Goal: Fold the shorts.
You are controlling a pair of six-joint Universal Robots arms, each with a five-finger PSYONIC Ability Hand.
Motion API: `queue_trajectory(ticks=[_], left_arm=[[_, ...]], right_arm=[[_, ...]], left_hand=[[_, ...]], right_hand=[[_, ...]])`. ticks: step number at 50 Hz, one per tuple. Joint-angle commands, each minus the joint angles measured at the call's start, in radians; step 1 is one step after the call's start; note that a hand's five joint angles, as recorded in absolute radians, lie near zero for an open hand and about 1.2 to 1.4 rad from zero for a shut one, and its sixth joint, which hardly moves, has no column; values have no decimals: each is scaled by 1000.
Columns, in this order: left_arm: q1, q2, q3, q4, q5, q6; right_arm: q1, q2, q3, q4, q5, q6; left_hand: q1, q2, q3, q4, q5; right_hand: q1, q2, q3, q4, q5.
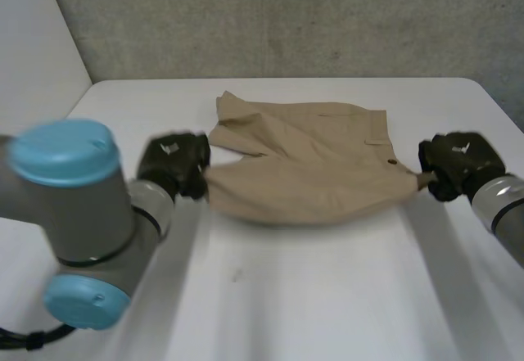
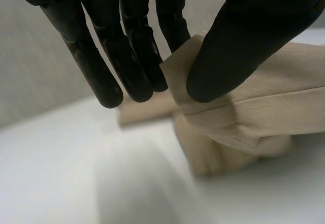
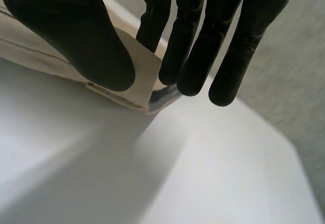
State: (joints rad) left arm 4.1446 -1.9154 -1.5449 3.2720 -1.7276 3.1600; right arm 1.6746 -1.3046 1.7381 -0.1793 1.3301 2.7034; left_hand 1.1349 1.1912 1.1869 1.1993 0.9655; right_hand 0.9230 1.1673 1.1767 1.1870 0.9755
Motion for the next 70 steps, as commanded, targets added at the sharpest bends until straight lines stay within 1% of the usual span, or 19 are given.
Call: queue_trajectory(ticks=[1,5,9,14,19,23,26,28,34,40,42,46,48,52,57,61,64,65,70], left_arm=[[25,255,3,1,-41,239],[20,338,-4,-6,-41,347],[2,403,-29,-25,-41,402],[-20,509,-61,-84,-41,419],[-26,573,-93,-161,-33,422],[-27,566,-121,-190,-30,422],[-27,530,-147,-190,-29,422],[-27,506,-152,-190,-30,422],[-15,423,-136,-178,-33,420],[-4,351,-98,-124,-33,422],[0,322,-84,-101,-35,422],[5,283,-63,-92,-37,422],[5,277,-60,-91,-37,422],[5,274,-57,-84,-35,420],[6,274,-44,-83,-33,419],[6,273,-38,-74,-33,417],[6,273,-35,-71,-33,417],[6,271,-34,-71,-33,417],[8,268,-31,-69,-33,416]], right_arm=[[-3,-194,-35,95,4,-5],[0,-284,-51,159,3,-11],[-1,-376,-81,253,-5,-14],[-7,-453,-118,391,-14,-20],[-9,-470,-129,539,-19,-97],[-4,-469,-112,604,-48,-151],[-3,-453,-91,603,-83,-140],[-1,-432,-69,594,-101,-111],[11,-314,43,491,-192,137],[51,-272,130,405,-241,286],[100,-234,165,363,-243,312],[244,-171,210,273,-229,315],[281,-165,224,236,-218,314],[356,-148,245,149,-164,309],[465,-72,242,75,-80,282],[522,-19,241,51,-19,244],[537,8,242,20,29,227],[540,16,245,-8,64,217],[554,27,248,-68,124,207]], left_hand=[[261,205,209,197,256],[261,205,209,197,256],[261,205,209,197,256],[261,205,209,197,256],[261,205,209,197,256],[261,205,209,197,256],[261,205,209,197,256],[261,205,209,197,256],[261,205,209,197,256],[261,205,209,197,256],[261,205,209,197,256],[261,205,209,197,256],[261,205,209,197,256],[261,205,209,197,256],[261,205,209,197,256],[261,205,209,197,256],[261,205,209,197,256],[261,205,209,197,256],[261,205,209,197,256]], right_hand=[[473,229,220,209,246],[473,229,220,209,246],[473,229,220,209,246],[473,229,220,209,246],[473,229,220,209,246],[473,229,220,209,246],[473,229,220,209,246],[77,-167,-177,-187,-150],[-488,-732,-741,-752,-715],[-515,-759,-769,-779,-742],[-515,-759,-769,-779,-742],[-486,-730,-740,-750,-713],[-468,-713,-722,-732,-695],[-407,-651,-660,-671,-634],[-345,-589,-599,-609,-572],[-321,-566,-575,-585,-549],[-310,-554,-563,-574,-537],[-275,-519,-528,-539,-502],[-178,-422,-431,-442,-405]])
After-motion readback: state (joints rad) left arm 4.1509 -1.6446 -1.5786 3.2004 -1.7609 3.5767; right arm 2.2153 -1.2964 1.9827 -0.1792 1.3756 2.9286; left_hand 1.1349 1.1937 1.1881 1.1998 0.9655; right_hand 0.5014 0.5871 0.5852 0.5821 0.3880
